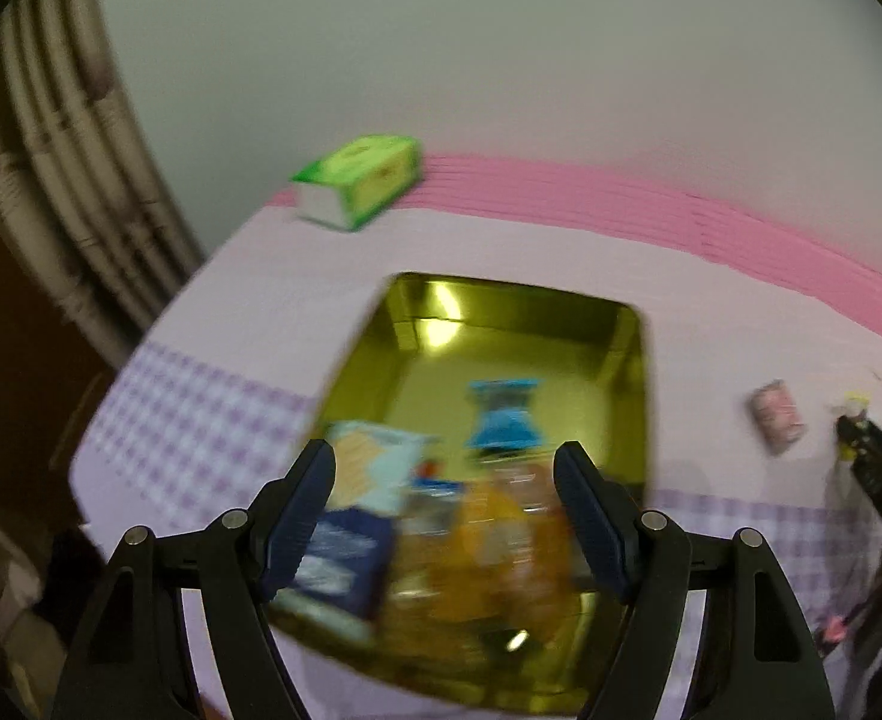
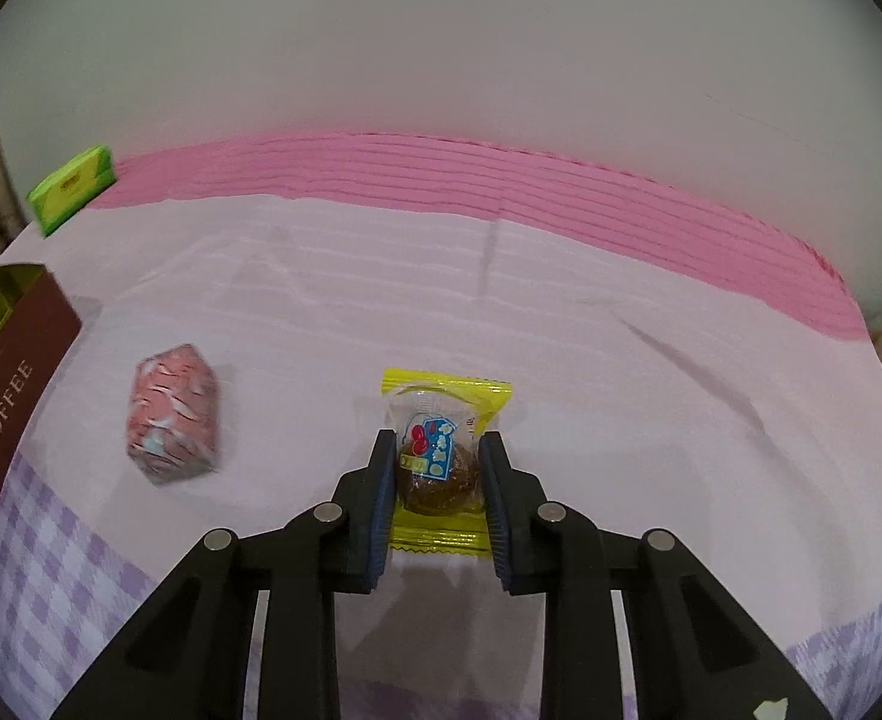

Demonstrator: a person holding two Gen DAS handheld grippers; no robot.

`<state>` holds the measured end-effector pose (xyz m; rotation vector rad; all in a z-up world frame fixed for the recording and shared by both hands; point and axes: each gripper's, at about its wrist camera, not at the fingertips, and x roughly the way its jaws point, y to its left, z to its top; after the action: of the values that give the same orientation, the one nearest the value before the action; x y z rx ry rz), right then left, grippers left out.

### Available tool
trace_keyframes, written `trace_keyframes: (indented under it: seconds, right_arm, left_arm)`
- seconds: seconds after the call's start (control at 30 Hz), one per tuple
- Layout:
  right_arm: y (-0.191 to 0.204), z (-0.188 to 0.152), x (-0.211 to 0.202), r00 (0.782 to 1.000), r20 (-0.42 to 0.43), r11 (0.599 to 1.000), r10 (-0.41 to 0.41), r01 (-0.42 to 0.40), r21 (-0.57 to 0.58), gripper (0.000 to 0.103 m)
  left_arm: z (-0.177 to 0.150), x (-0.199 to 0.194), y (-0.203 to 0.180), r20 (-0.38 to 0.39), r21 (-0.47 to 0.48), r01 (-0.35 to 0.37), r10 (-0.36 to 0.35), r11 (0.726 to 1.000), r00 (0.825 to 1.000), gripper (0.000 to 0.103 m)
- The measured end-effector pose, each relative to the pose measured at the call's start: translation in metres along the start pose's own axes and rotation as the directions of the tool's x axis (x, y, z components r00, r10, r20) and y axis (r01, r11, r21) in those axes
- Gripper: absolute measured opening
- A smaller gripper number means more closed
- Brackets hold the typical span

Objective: Organize snacks
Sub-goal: 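Grasp the pink patterned candy with the left tool while the right tool holds the cake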

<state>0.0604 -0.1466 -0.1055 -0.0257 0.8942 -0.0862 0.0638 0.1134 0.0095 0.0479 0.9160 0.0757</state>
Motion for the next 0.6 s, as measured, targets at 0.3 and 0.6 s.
trace_keyframes:
  seconds: [0.3,0.6]
  right_arm:
    - [-0.045,-0.014,-0.008,0.999,-0.009,0.996,-0.045,0.045,0.082,0.024]
    - [-0.058,-0.014,-0.006,0.999,-0.013,0.992,-0.042,0.043,0.119,0.025]
  left_arm:
    - [0.01,0.01,-0.088,-0.056,0.124,0.139,-0.133,0.982,0.99,0.076]
    - [0.018,0.026,-0.133,-0.133,0.119,0.218,-0.202,0.969,0.97,0.076]
